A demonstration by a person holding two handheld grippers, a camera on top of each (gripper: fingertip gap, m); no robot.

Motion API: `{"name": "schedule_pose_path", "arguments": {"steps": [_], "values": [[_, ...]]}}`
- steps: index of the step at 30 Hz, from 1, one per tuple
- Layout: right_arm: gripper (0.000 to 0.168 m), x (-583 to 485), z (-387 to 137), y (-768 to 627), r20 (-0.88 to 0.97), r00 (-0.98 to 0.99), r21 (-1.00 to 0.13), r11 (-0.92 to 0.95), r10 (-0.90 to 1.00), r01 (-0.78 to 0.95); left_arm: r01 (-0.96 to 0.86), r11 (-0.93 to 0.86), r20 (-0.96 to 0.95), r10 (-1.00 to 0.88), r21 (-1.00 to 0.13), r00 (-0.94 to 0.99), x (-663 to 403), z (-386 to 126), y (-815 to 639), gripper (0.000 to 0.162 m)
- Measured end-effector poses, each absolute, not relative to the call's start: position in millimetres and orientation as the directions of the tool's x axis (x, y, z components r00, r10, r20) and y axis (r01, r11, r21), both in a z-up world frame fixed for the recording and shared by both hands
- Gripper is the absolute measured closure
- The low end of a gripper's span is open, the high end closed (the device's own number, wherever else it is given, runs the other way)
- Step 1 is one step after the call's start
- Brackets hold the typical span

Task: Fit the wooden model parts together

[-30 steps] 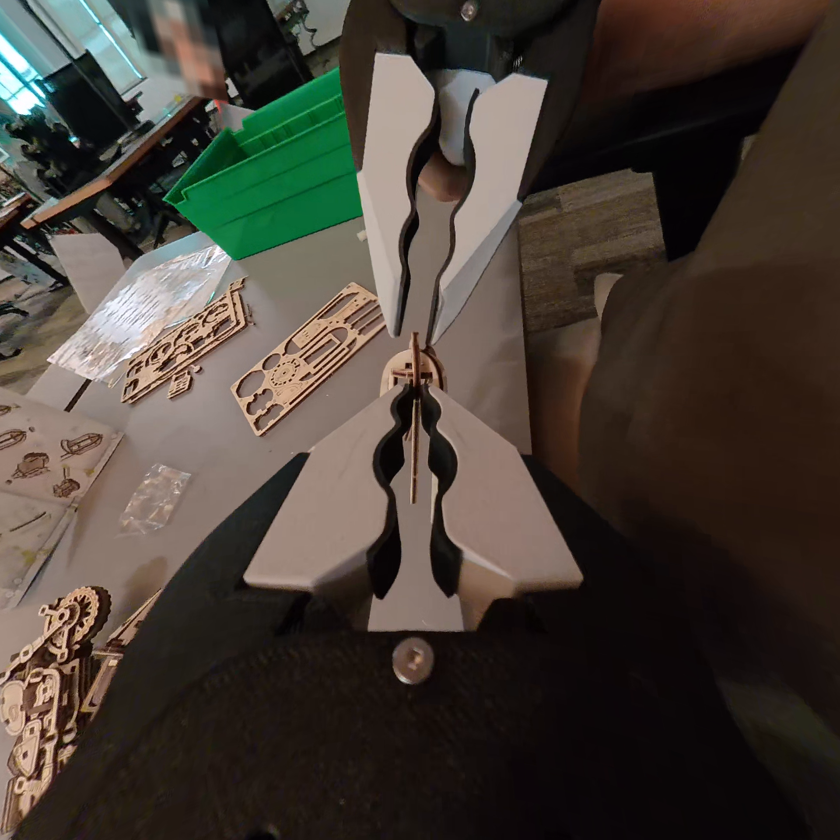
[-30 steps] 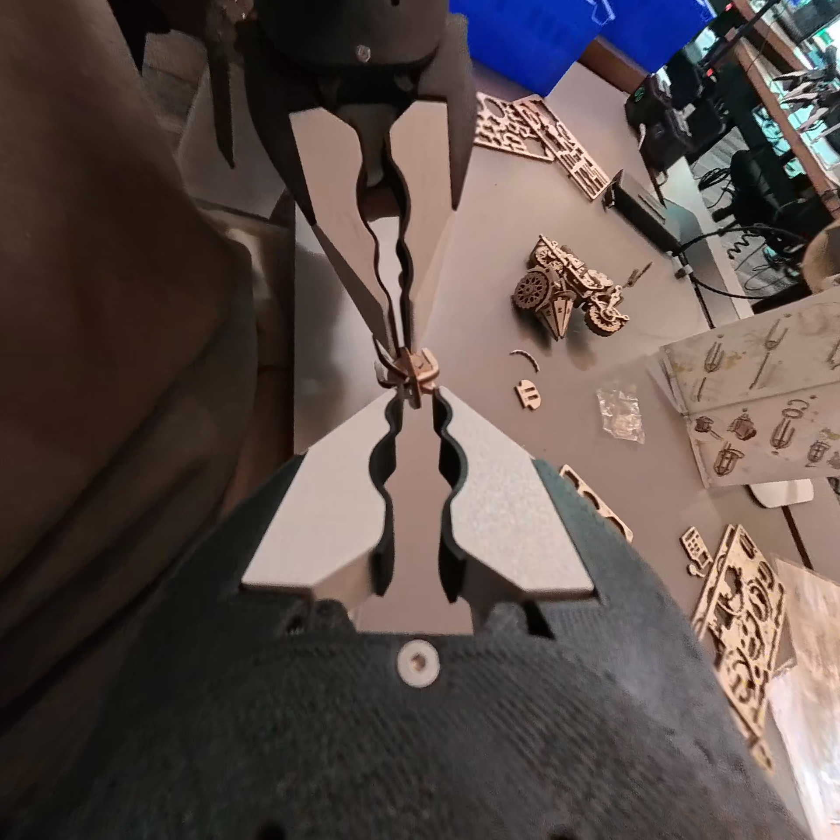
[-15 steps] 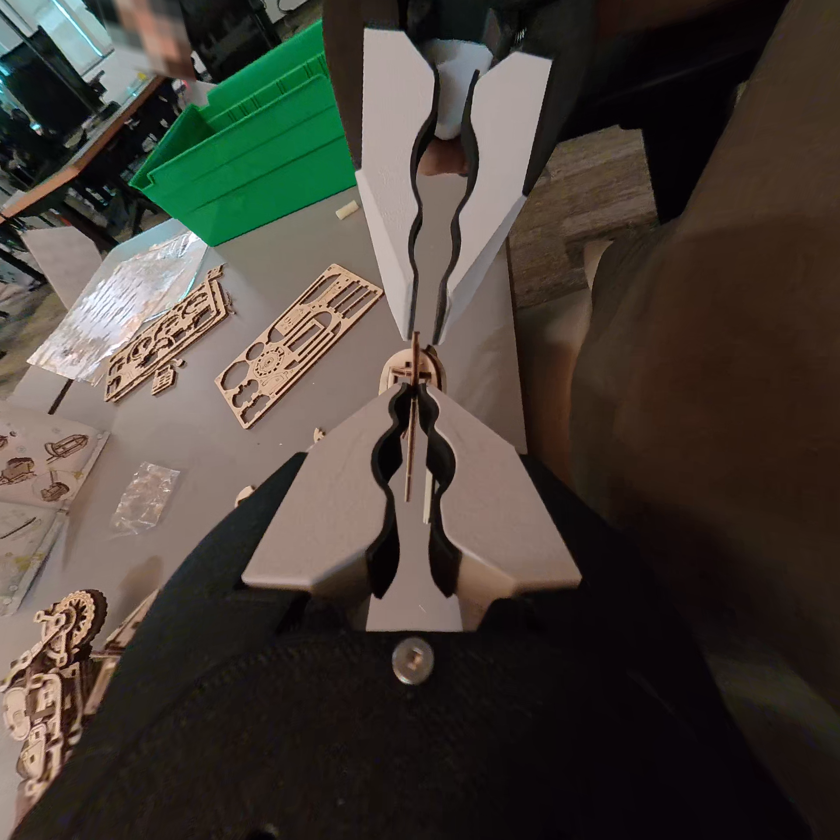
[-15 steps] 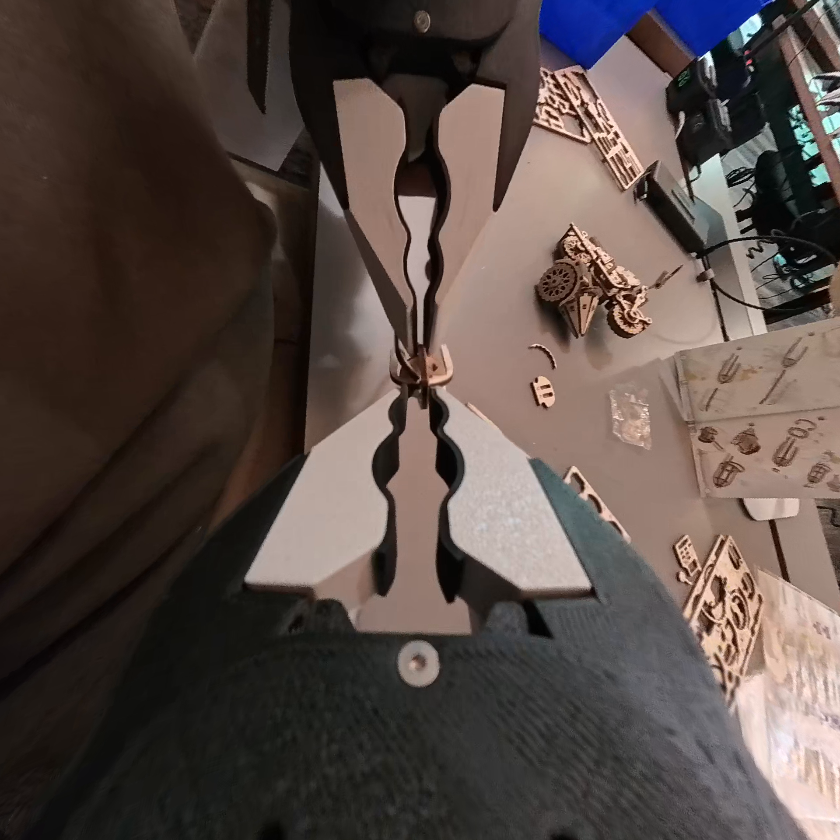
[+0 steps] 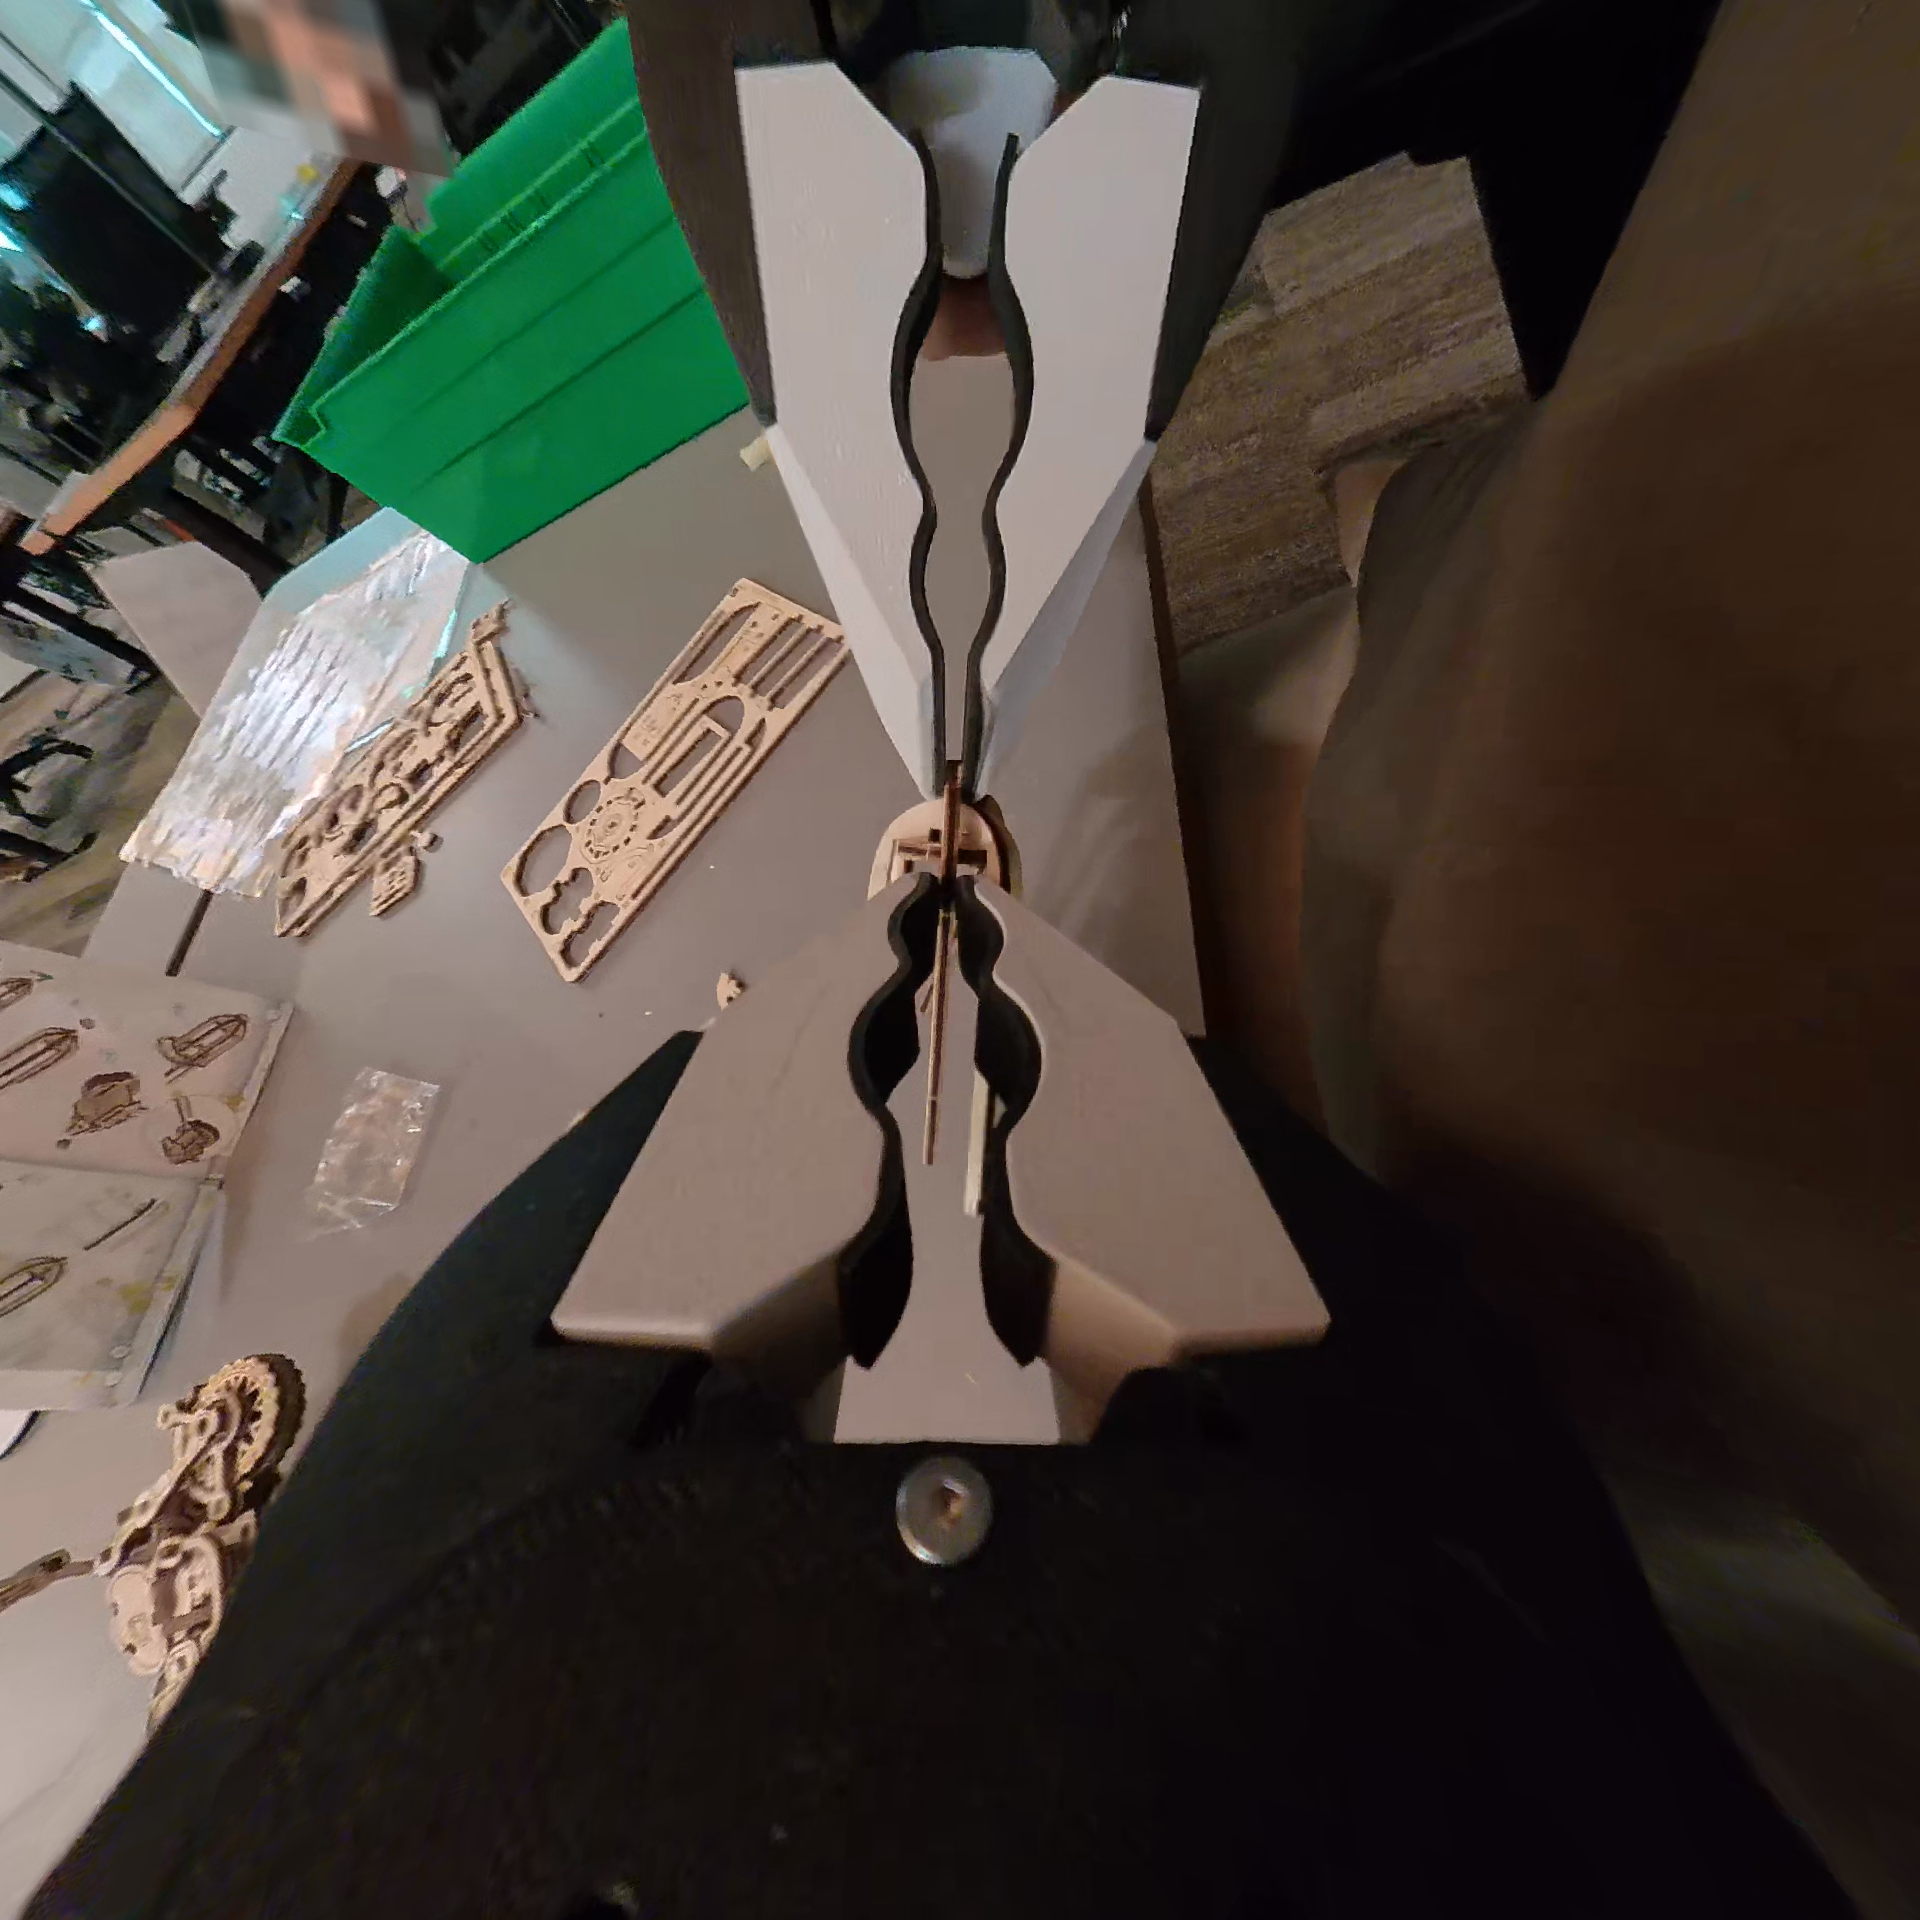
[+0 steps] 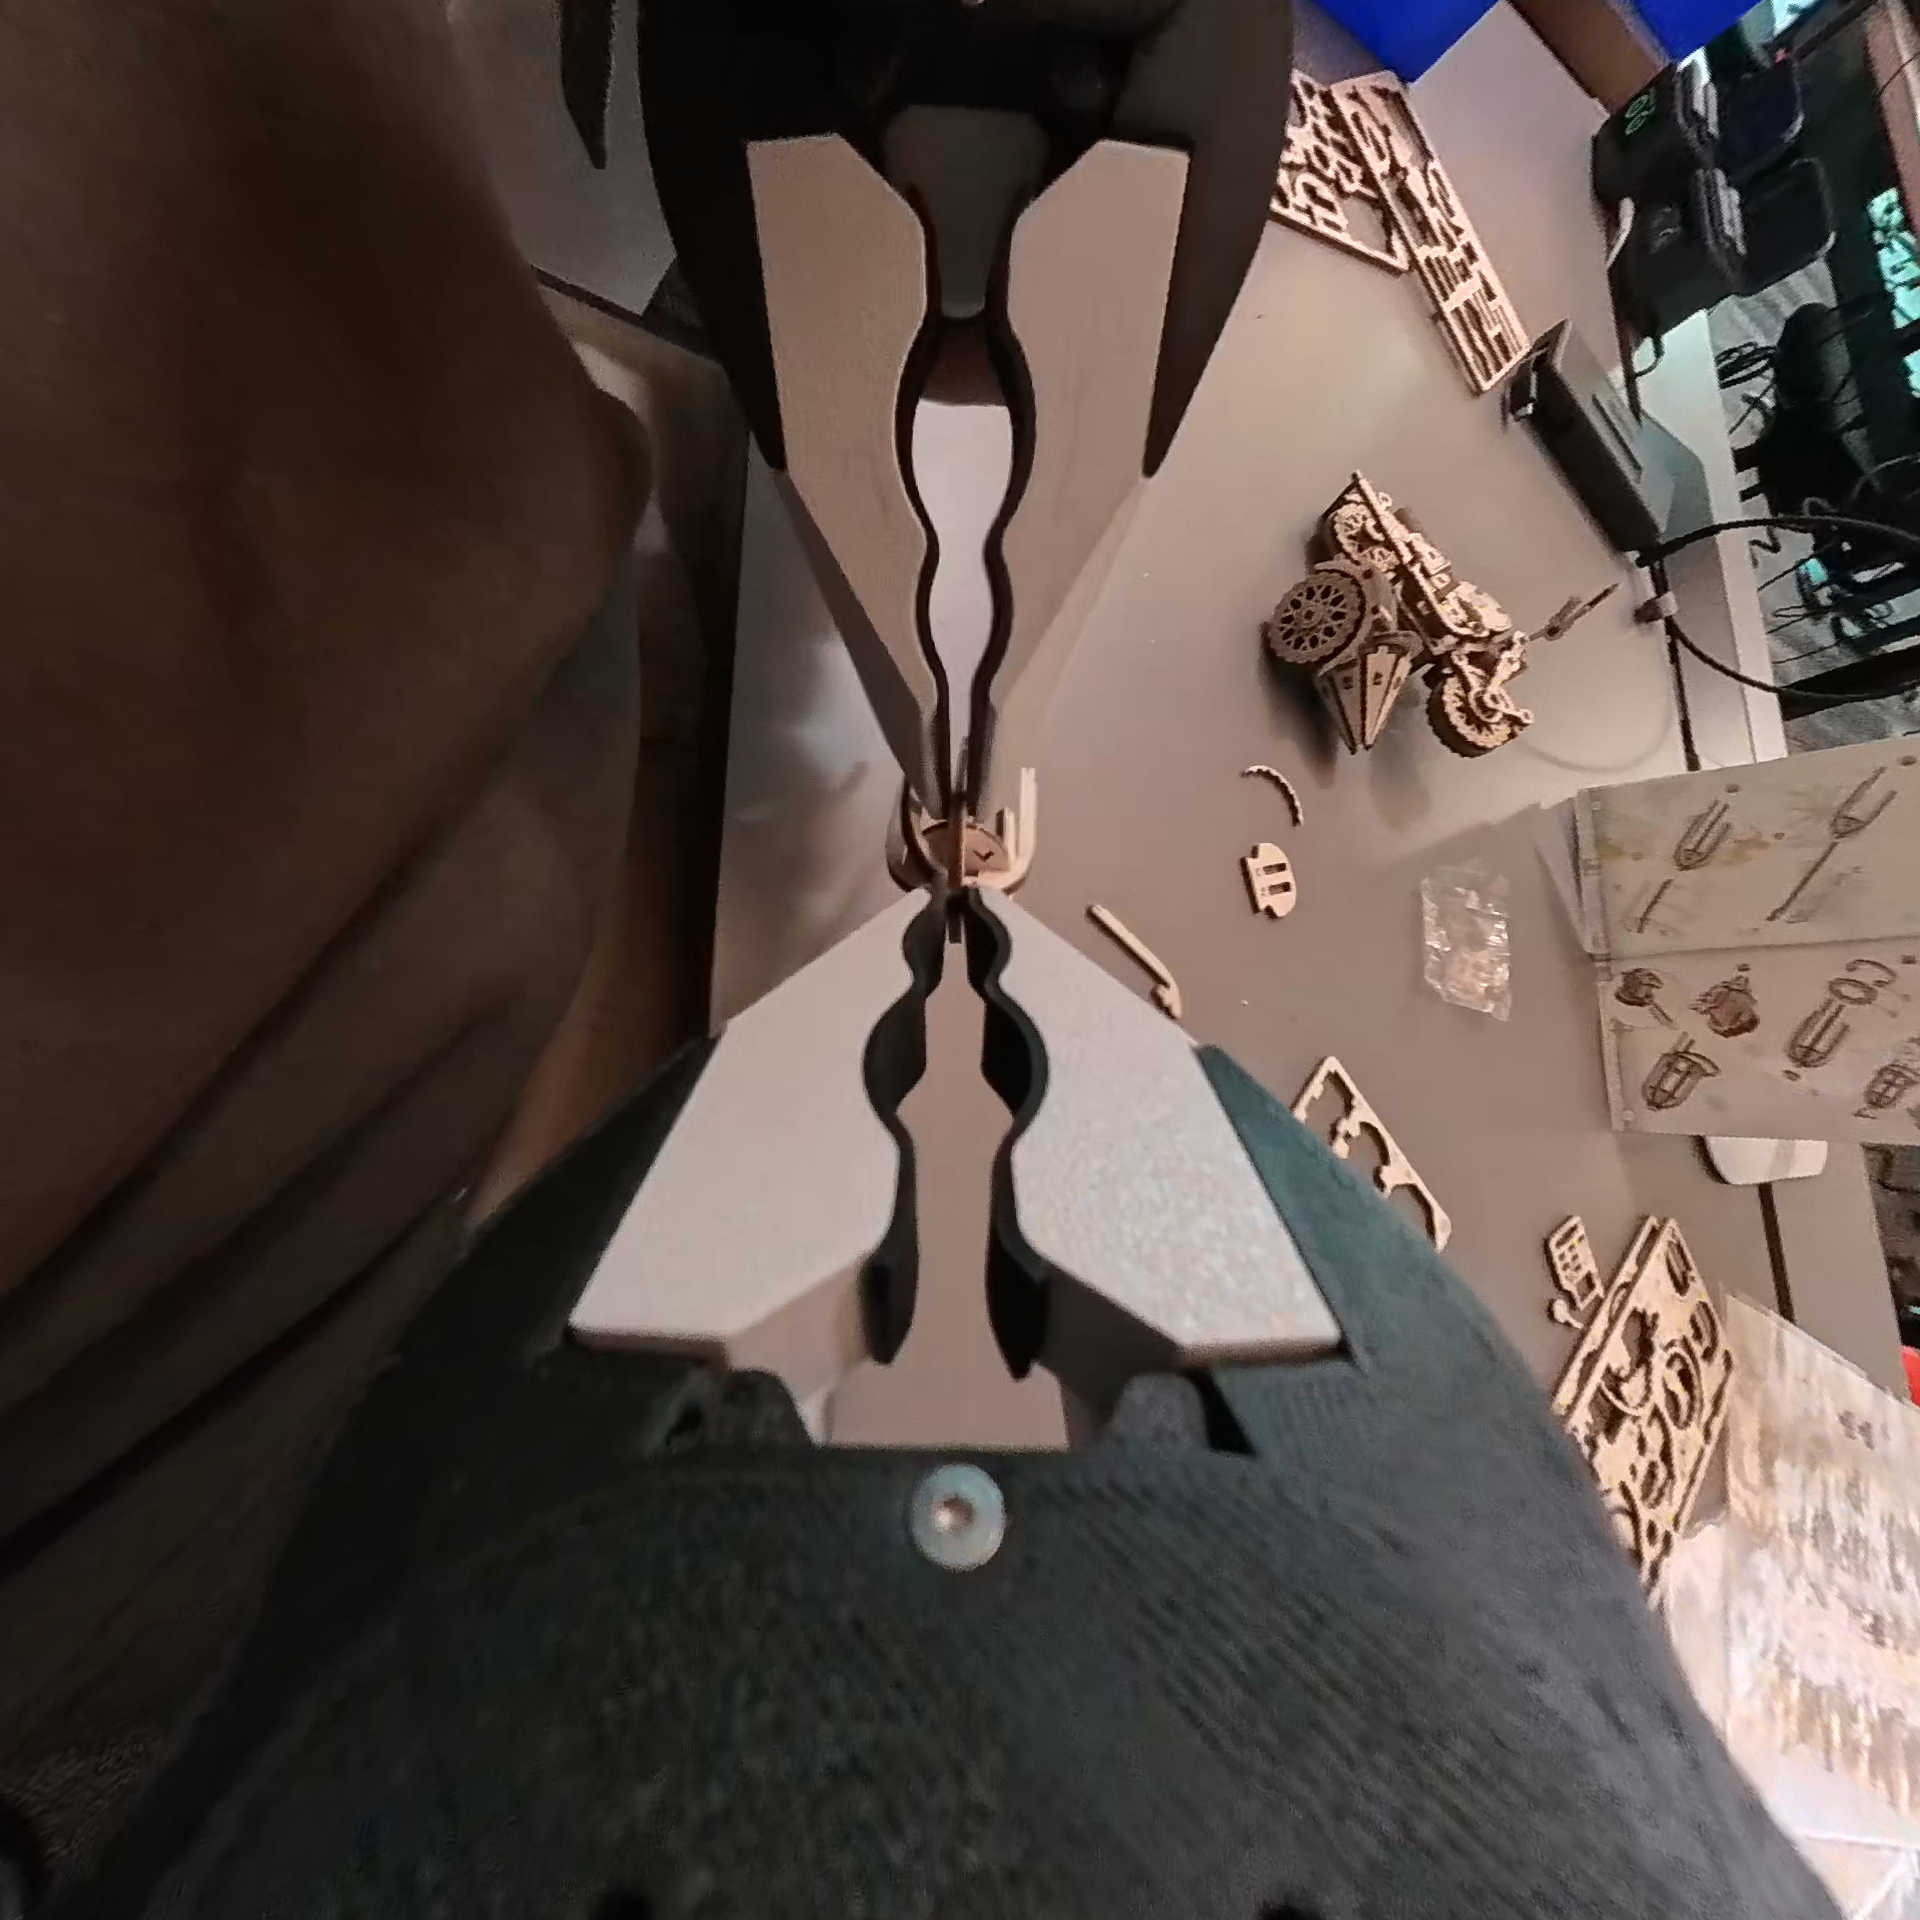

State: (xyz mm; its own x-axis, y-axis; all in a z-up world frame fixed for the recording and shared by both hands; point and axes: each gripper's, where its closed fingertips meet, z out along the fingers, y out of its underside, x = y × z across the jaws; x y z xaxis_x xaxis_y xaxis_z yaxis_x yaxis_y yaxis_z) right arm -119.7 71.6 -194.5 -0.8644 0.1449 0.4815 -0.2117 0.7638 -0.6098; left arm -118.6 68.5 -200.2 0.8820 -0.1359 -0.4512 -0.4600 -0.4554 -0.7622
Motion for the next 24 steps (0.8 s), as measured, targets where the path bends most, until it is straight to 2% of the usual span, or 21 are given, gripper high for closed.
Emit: {"name": "schedule_pose_path", "arguments": {"steps": [3, 5, 8, 11, 14, 18, 21, 24], "values": [[0.167, -132, -182, 78, 0.505, -0.834, -0.639, 0.746, 0.22, -0.19, -0.431, -0.401, -0.465, -0.014, -0.808, 0.885, -132, -181, 70, 0.146], [0.167, -146, -170, 88, 0.503, -0.804, -0.683, 0.716, 0.315, -0.147, -0.351, -0.327, -0.4, 0.096, -0.878, 0.912, -147, -161, 66, 0.136], [0.167, -161, -153, 102, 0.373, -0.803, -0.805, 0.593, 0.465, -0.031, -0.149, -0.156, -0.184, 0.246, -0.977, 0.952, -175, -131, 52, 0.129], [0.167, -164, -131, 107, 0.187, -0.826, -0.922, 0.385, 0.531, 0.039, 0.122, 0.033, 0.126, 0.283, -0.992, 0.951, -194, -113, 40, 0.127], [0.167, -152, -119, 103, 0.188, -0.865, -0.947, 0.32, 0.465, -0.034, 0.419, 0.147, 0.44, 0.167, -0.896, 0.882, -199, -111, 37, 0.123], [0.167, -145, -113, 97, 0.372, -0.818, -0.895, 0.404, 0.439, -0.19, 0.737, 0.09, 0.734, -0.066, -0.67, 0.676, -189, -123, 43, 0.12], [0.167, -140, -114, 89, 0.465, -0.785, -0.848, 0.461, 0.411, -0.261, 0.849, 0.02, 0.831, -0.196, -0.527, 0.521, -178, -126, 48, 0.119], [0.167, -142, -121, 88, 0.504, -0.765, -0.815, 0.514, 0.401, -0.268, 0.86, 0.029, 0.835, -0.223, -0.51, 0.503, -177, -122, 47, 0.123]]}}
